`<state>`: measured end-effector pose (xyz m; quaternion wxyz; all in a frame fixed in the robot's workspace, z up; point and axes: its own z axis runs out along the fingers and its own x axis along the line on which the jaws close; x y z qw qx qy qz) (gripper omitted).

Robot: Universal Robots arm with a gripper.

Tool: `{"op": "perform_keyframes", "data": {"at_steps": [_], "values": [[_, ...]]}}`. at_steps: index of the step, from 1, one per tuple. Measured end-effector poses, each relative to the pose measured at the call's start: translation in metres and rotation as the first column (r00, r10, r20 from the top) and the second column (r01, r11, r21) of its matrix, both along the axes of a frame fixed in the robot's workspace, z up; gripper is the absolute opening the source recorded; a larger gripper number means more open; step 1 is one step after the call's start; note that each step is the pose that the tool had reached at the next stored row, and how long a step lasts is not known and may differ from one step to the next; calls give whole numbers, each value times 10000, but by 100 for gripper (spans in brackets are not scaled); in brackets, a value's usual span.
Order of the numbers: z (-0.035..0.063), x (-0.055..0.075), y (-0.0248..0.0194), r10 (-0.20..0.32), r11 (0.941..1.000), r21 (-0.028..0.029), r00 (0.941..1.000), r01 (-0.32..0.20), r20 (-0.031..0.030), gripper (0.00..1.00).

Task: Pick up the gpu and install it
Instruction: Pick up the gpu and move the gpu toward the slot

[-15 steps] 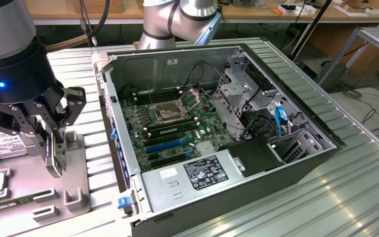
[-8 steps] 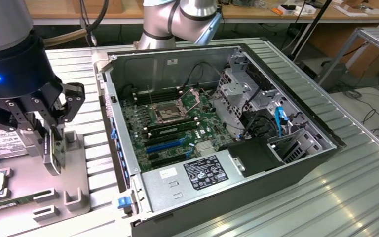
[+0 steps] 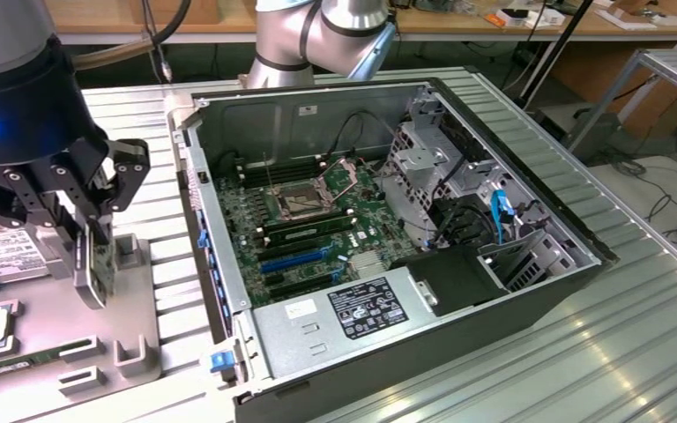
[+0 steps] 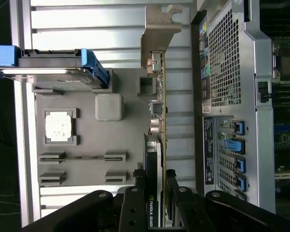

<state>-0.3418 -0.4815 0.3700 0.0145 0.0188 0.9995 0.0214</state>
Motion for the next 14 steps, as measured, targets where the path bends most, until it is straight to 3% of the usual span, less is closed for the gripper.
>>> {"op": "perform_keyframes", "data": {"at_steps": [14], "values": [[156, 0, 0, 0, 10000, 0, 10000, 0, 0, 27]]}}
